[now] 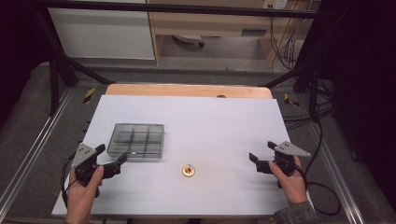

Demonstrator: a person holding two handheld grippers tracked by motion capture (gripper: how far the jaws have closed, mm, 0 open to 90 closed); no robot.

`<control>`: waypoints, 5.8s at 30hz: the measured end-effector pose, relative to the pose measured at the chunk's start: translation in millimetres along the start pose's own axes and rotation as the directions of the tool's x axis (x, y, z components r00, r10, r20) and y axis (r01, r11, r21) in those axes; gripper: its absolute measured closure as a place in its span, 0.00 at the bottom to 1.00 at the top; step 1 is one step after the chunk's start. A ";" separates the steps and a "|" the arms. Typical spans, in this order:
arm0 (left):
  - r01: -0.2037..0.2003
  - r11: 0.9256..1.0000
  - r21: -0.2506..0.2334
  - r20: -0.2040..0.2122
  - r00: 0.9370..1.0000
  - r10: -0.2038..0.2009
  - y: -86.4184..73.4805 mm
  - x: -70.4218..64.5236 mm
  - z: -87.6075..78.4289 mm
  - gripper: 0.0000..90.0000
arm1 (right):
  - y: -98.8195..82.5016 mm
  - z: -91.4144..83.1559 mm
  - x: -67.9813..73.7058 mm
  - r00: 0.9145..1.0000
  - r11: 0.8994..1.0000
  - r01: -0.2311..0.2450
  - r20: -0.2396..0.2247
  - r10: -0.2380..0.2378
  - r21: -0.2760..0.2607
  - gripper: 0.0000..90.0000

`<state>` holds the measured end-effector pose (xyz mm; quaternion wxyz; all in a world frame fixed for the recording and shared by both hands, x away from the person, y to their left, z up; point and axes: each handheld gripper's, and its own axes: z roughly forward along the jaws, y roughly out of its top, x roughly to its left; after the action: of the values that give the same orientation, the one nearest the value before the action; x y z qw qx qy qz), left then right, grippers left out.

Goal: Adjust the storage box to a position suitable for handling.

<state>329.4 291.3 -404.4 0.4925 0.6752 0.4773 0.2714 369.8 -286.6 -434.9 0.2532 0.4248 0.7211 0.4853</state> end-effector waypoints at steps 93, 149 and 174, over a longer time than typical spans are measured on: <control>-0.105 0.937 0.333 0.052 0.994 0.093 1.8 46.8 109.5 1.00 | 33.1 100.0 27.0 0.995 0.990 0.087 -0.057 -0.081 0.109 0.22; -0.259 0.911 0.322 0.293 0.942 0.164 4.0 -70.7 167.6 1.00 | 38.2 136.5 25.9 0.981 0.965 0.174 -0.120 -0.153 0.194 1.00; -0.266 0.911 0.314 0.334 0.929 0.156 -0.5 -99.0 167.9 1.00 | 27.4 119.0 14.2 0.986 0.964 0.143 -0.121 -0.118 0.226 1.00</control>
<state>430.3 132.8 -456.3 0.3971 0.8344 0.3607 0.1268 465.0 -212.1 -456.9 0.1939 0.3765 0.8121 0.4014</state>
